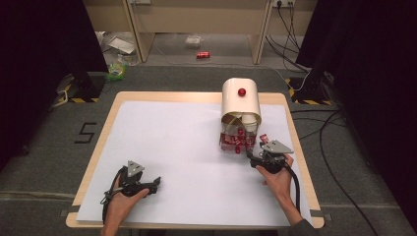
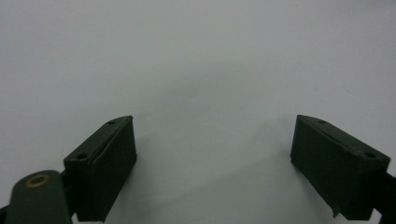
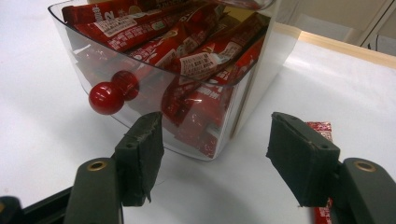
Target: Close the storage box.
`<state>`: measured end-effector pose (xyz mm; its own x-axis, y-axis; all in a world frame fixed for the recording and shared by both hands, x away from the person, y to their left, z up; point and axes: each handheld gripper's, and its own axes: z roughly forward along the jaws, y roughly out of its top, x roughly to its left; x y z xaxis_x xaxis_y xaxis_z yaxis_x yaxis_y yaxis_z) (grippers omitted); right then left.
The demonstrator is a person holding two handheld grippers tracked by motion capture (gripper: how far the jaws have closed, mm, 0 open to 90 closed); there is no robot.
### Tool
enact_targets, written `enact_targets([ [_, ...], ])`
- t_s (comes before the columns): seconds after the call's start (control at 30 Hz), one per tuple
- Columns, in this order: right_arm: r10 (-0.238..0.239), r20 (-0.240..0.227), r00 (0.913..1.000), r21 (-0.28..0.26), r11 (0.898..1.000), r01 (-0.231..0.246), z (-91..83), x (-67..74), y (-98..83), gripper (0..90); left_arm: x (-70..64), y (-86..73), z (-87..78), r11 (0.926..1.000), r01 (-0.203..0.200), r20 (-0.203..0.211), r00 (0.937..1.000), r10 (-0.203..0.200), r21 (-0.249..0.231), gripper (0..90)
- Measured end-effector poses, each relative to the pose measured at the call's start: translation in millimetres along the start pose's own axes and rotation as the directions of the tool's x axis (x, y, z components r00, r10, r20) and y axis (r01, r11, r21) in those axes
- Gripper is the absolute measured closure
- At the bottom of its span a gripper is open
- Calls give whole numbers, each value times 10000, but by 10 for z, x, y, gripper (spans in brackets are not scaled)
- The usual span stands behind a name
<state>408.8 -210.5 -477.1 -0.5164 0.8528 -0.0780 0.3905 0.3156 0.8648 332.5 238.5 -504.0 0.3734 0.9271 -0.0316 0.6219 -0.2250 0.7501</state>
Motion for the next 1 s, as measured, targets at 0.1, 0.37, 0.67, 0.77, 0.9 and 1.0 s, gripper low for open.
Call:
enact_targets([
  [0.1,36,-2,10000,3,10000,-36,6,-3,3,362,0,0,0,10000,0,0,10000,0,1,134],
  [0.37,29,29,10000,-41,10000,-29,27,-16,7,362,0,0,1,10000,16,2,10000,-16,-11,135],
  [0.67,83,103,9999,-33,10000,-83,50,-24,36,362,0,0,0,10000,3,2,10000,-3,-1,134],
  [0.77,70,67,10000,-46,10000,-69,54,-25,51,362,-1,0,1,10000,16,0,10000,-16,-11,134],
  [0.9,52,84,10000,-82,10000,-51,70,-29,62,361,-1,0,1,10000,12,-1,10000,-12,-8,134],
  [1.0,39,91,10000,-76,10000,-38,78,-31,70,361,0,0,0,10000,-1,-1,10000,1,0,134],
])
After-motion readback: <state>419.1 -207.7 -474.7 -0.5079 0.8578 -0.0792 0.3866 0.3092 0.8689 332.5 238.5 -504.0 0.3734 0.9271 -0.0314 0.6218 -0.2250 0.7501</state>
